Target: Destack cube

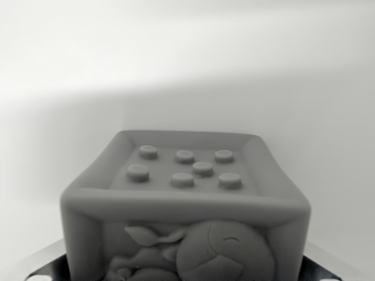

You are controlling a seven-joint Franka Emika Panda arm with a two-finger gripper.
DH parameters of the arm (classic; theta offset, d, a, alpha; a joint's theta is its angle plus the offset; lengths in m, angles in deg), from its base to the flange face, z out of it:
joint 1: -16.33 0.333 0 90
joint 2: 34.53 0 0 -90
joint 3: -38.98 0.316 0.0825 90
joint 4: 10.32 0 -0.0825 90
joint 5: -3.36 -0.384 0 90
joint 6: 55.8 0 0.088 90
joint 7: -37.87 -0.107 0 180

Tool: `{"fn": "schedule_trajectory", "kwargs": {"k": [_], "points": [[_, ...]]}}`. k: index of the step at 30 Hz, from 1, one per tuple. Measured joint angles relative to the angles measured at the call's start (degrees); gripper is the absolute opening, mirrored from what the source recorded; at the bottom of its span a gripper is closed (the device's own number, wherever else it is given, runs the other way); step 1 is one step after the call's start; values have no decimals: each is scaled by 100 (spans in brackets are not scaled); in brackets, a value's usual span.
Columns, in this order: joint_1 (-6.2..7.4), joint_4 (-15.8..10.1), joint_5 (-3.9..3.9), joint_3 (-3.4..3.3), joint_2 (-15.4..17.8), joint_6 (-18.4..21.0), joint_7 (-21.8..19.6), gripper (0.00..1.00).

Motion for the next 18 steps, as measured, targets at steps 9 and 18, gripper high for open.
{"fn": "schedule_trajectory", "kwargs": {"k": [9,18], "points": [[-13,11,0,11,-16,-18,0,100],[-14,12,0,12,-17,-19,0,100]]}}
